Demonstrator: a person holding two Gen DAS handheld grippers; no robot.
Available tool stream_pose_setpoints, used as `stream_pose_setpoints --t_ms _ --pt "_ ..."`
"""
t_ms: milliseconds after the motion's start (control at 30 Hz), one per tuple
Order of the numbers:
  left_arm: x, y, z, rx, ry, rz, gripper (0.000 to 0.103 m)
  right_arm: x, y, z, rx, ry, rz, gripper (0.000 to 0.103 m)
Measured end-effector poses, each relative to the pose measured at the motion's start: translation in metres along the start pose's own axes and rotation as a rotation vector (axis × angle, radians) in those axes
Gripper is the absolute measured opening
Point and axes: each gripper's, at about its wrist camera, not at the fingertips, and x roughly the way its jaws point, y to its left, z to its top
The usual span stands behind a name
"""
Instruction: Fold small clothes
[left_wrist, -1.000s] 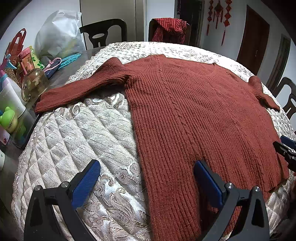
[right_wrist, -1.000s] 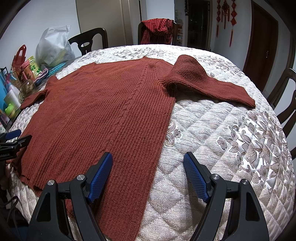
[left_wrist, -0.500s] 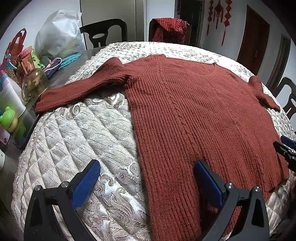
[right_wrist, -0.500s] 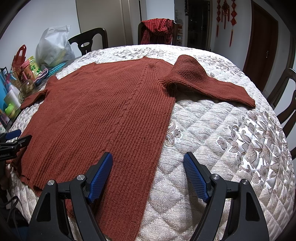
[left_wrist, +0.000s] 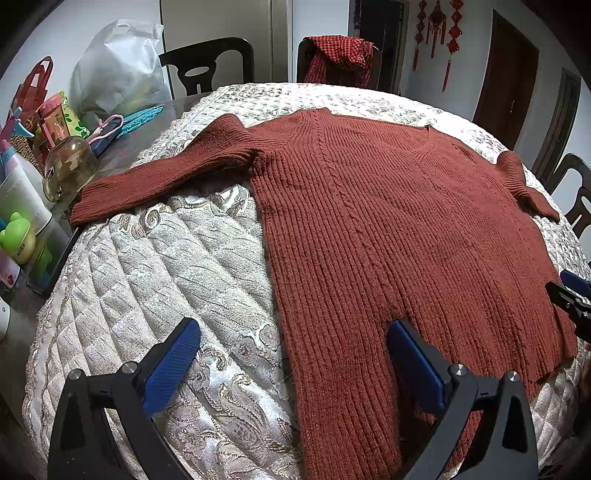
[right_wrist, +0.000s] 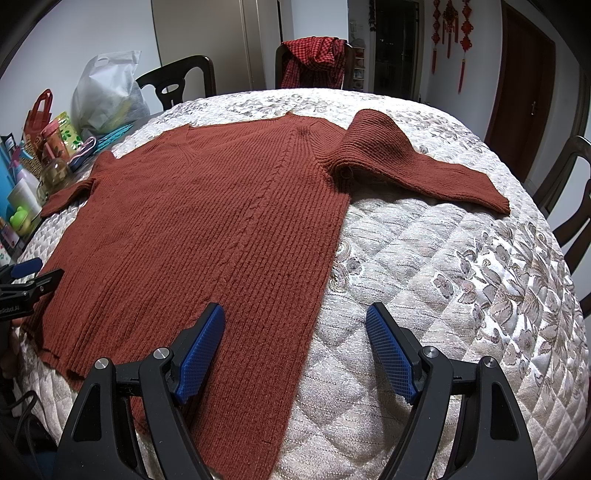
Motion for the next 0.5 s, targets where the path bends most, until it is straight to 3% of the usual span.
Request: stream_pose_setpoints --t_ms 500 --pt "-0.0005 0.0031 -0.0012 -0.002 -0.001 0.0 0.103 0.0001 -0.0001 0.0 0.0 0.0 0.0 0.079"
